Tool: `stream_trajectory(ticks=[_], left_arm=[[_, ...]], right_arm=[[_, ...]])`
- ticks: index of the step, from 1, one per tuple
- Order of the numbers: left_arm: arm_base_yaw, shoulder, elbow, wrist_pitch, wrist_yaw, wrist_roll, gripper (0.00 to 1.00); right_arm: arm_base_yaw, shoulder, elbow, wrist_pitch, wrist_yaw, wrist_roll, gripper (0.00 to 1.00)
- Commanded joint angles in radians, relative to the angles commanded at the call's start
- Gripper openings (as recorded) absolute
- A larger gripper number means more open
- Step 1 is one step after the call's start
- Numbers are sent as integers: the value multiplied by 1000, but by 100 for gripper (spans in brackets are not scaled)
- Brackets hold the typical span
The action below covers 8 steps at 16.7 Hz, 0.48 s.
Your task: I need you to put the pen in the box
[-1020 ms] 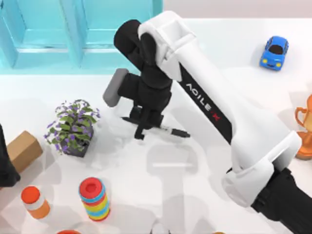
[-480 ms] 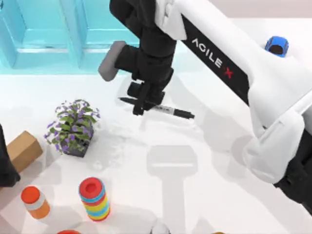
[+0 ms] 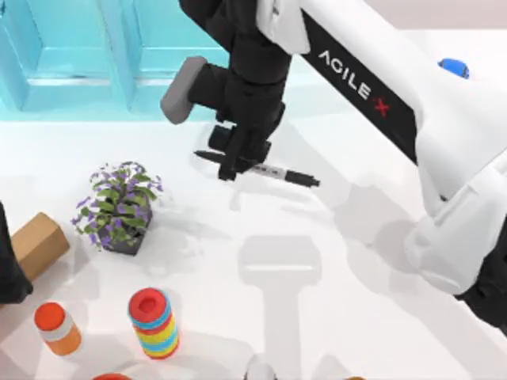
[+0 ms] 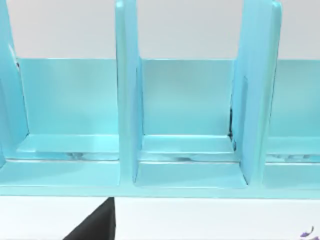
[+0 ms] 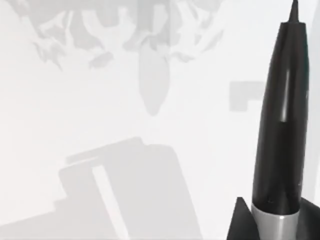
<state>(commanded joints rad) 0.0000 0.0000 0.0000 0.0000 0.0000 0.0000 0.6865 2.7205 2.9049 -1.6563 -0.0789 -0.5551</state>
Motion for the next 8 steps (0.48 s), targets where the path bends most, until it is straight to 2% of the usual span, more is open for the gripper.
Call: stream_trajectory(ticks=[4, 8], left_arm=[[0, 0, 0, 0, 0, 0, 100], [0, 0, 0, 0, 0, 0, 100]], right_arm=[[-92, -48, -67, -43, 36, 106, 0], [-305, -167, -200, -91, 96, 370, 0]])
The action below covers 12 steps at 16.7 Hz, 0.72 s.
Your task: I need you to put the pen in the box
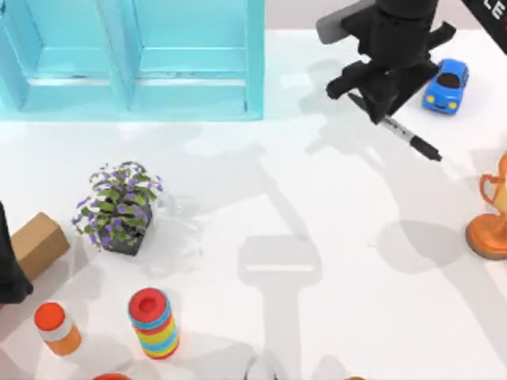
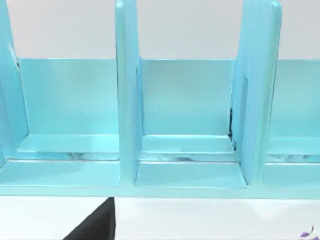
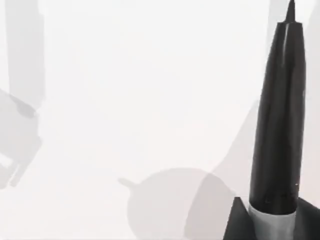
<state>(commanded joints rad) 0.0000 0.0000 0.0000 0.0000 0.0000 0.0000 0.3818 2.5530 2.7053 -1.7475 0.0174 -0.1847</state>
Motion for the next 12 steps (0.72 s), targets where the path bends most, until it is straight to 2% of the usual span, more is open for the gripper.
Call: stream_trajectory(ticks=[8, 12], left_arm=[[0, 0, 0, 0, 0, 0, 100], [0, 0, 0, 0, 0, 0, 100]], right_arm=[[-538, -269, -321, 49, 97, 738, 0], [-749, -332, -481, 108, 143, 1051, 0]])
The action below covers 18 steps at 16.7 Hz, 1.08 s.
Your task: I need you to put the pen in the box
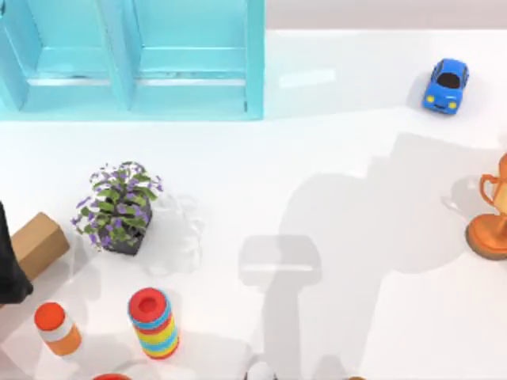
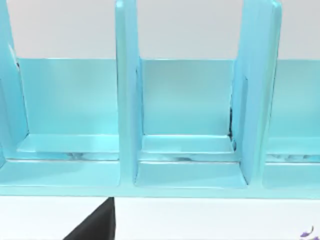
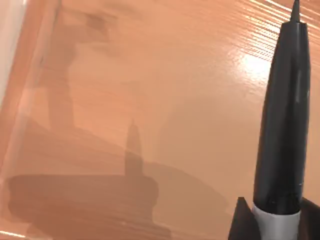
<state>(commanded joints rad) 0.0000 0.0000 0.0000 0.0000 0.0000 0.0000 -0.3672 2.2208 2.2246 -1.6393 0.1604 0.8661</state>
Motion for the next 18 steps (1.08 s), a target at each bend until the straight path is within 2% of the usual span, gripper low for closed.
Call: stream_trajectory(ticks=[3, 5, 13, 18], left_arm=[[0, 0, 0, 0, 0, 0, 100], [0, 0, 0, 0, 0, 0, 100], [0, 0, 0, 0, 0, 0, 100], [0, 0, 0, 0, 0, 0, 100]], right_arm=[[-101, -8, -101, 36, 33, 153, 0], [-135, -6, -145, 50, 48, 206, 0], [-136, -13, -169, 67, 49, 219, 0], [-120, -47, -302, 159, 47, 235, 0]])
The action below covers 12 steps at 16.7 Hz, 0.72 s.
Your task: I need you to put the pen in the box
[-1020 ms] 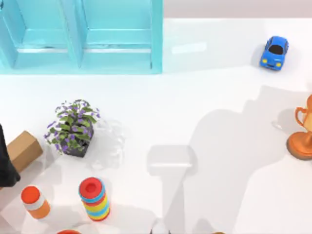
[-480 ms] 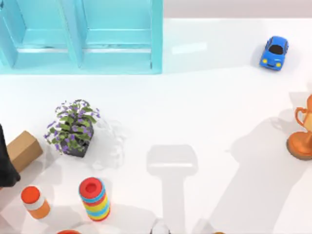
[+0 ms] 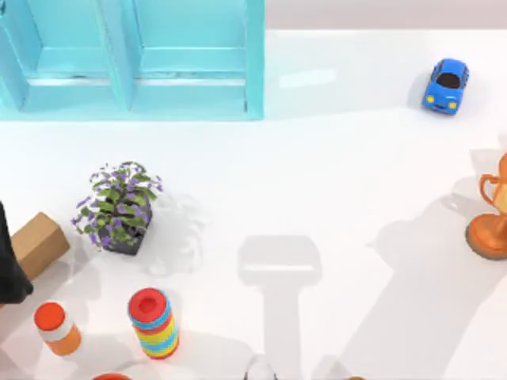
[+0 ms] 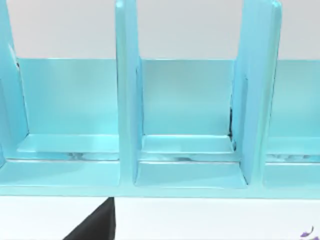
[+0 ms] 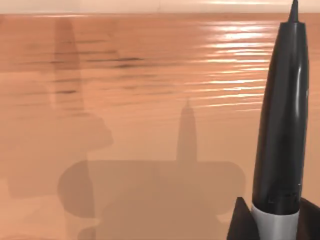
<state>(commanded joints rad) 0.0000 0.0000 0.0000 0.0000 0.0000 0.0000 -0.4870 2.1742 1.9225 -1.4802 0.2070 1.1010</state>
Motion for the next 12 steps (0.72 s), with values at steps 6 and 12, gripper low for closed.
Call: stream_trajectory(ticks=[6, 12], left_arm=[[0, 0, 0, 0, 0, 0, 100], [0, 0, 0, 0, 0, 0, 100]], right_arm=[[20, -36, -157, 104, -2, 19, 0], [29, -55, -233, 165, -4, 35, 0]])
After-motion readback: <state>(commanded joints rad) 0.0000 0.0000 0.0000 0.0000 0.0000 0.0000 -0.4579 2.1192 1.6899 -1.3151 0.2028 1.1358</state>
